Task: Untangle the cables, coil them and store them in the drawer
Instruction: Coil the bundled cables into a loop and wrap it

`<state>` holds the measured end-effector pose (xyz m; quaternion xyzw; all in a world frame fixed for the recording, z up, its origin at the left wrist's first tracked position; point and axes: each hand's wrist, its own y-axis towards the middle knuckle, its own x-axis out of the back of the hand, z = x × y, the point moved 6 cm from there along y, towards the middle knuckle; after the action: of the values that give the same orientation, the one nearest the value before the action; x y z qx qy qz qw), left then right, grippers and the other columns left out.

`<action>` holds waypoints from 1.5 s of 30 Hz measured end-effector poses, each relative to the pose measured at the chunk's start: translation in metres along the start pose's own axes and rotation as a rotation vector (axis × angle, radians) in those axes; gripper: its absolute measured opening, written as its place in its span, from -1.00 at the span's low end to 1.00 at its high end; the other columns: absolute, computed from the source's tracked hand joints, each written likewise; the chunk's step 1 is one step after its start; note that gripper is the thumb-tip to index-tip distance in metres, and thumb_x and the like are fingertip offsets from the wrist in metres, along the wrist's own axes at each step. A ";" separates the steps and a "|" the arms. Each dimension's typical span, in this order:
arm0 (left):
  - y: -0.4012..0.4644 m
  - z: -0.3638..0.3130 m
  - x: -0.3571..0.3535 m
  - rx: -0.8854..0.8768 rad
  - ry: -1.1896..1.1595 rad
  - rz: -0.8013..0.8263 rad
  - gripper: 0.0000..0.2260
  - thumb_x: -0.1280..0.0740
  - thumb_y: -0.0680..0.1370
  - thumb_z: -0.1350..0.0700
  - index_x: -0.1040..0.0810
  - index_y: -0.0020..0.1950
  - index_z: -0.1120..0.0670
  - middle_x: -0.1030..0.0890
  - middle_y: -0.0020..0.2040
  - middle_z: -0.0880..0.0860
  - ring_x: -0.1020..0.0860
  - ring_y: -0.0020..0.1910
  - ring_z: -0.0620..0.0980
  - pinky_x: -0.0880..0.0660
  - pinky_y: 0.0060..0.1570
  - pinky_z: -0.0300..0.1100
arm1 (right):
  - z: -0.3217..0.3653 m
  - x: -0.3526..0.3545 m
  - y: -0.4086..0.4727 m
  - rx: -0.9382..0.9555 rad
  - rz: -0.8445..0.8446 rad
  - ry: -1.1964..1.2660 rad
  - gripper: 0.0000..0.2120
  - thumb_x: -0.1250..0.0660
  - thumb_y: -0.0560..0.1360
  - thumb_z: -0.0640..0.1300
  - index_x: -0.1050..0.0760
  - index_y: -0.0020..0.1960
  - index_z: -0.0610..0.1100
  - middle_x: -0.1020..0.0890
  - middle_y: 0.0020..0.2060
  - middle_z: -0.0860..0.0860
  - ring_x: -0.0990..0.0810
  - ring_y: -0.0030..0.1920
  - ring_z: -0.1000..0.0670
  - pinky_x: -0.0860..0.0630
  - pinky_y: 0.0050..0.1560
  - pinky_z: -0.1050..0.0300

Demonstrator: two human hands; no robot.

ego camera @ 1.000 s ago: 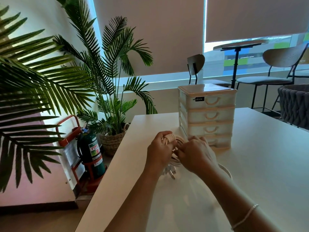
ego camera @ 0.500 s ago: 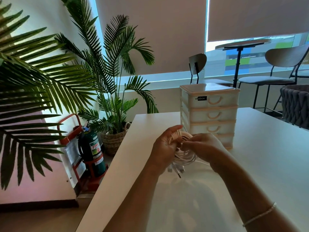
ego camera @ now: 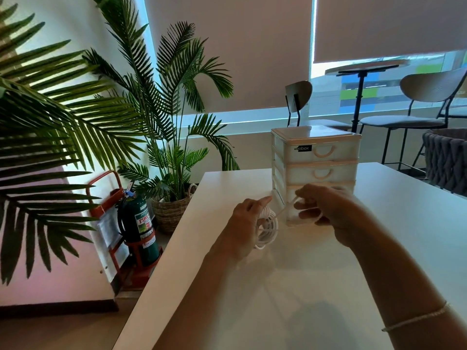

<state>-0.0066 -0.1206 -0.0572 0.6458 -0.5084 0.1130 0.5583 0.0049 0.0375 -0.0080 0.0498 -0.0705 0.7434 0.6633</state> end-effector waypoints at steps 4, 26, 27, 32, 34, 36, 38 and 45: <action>-0.001 -0.002 -0.001 0.031 -0.055 0.092 -0.54 -0.28 0.53 0.31 -0.33 0.42 0.08 -0.45 0.21 0.15 -0.40 0.24 0.05 -0.24 0.18 -0.41 | 0.007 0.016 0.003 0.056 -0.065 0.013 -0.75 -0.27 0.53 -0.09 -0.44 -0.29 -0.16 -0.42 -0.42 -0.02 -0.32 -0.48 0.05 -0.32 -0.44 0.19; -0.009 -0.042 0.010 0.241 -0.847 0.347 -0.67 -0.38 0.46 0.30 -0.48 0.06 -0.10 -0.56 -0.05 0.01 -0.56 -0.03 -0.03 -0.52 0.07 -0.13 | -0.006 0.014 0.047 0.300 -0.423 -0.318 -0.74 -0.23 0.54 0.07 -0.56 -0.11 -0.08 -0.57 -0.20 -0.04 -0.50 -0.16 -0.04 -0.38 -0.19 0.11; -0.009 -0.042 0.011 0.243 -0.859 0.348 -0.63 -0.37 0.46 0.31 -0.46 0.08 -0.12 -0.55 -0.05 0.02 -0.56 -0.05 -0.02 -0.53 0.03 -0.15 | -0.008 0.012 0.048 0.293 -0.418 -0.332 -0.74 -0.22 0.54 0.08 -0.57 -0.09 -0.08 -0.58 -0.19 -0.03 -0.51 -0.15 -0.04 -0.41 -0.18 0.09; -0.010 -0.042 0.012 0.208 -0.858 0.312 -0.55 -0.39 0.42 0.36 -0.48 0.11 -0.15 -0.55 -0.02 -0.08 -0.54 -0.07 -0.19 -0.52 -0.07 -0.34 | -0.021 0.003 0.056 0.235 -0.371 -0.390 -0.74 -0.24 0.53 0.09 -0.59 -0.05 -0.06 -0.59 -0.17 -0.01 -0.55 -0.09 -0.06 -0.48 -0.10 0.05; -0.009 -0.042 0.014 0.188 -0.849 0.265 -0.58 -0.41 0.40 0.36 -0.53 0.07 -0.12 -0.57 -0.03 -0.11 -0.54 -0.03 -0.19 -0.53 -0.01 -0.31 | -0.027 0.001 0.057 0.204 -0.345 -0.407 -0.74 -0.27 0.51 0.09 -0.61 -0.07 -0.07 -0.60 -0.20 -0.02 -0.56 -0.12 -0.05 -0.48 -0.11 0.06; -0.008 -0.041 0.016 0.173 -0.842 0.222 -0.60 -0.41 0.40 0.37 -0.54 0.05 -0.08 -0.59 -0.04 -0.12 -0.55 -0.02 -0.20 -0.52 0.04 -0.28 | -0.030 -0.002 0.057 0.200 -0.287 -0.436 -0.77 -0.31 0.49 0.04 -0.63 -0.13 -0.09 -0.62 -0.23 -0.03 -0.56 -0.17 -0.04 -0.49 -0.15 0.08; -0.008 -0.042 0.017 0.152 -0.843 0.198 -0.62 -0.40 0.40 0.38 -0.54 0.05 -0.06 -0.60 -0.04 -0.10 -0.55 -0.02 -0.20 -0.52 0.07 -0.28 | -0.031 -0.006 0.058 0.203 -0.190 -0.496 -0.83 -0.33 0.47 -0.05 -0.64 -0.21 -0.10 -0.61 -0.31 -0.02 -0.53 -0.28 0.02 -0.48 -0.26 0.13; -0.004 -0.036 0.018 0.166 -0.837 0.103 -0.65 -0.38 0.43 0.36 -0.51 0.03 -0.07 -0.56 -0.09 -0.06 -0.52 -0.21 -0.20 -0.47 -0.22 -0.33 | -0.035 0.014 0.059 0.179 -0.195 -0.671 -0.80 -0.41 0.33 0.09 -0.55 -0.36 0.00 -0.57 -0.34 0.06 -0.52 -0.25 0.03 -0.51 -0.18 0.12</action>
<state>0.0202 -0.1006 -0.0345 0.6525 -0.7118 -0.0906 0.2437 -0.0546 0.0503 -0.0430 0.3553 -0.2140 0.6222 0.6640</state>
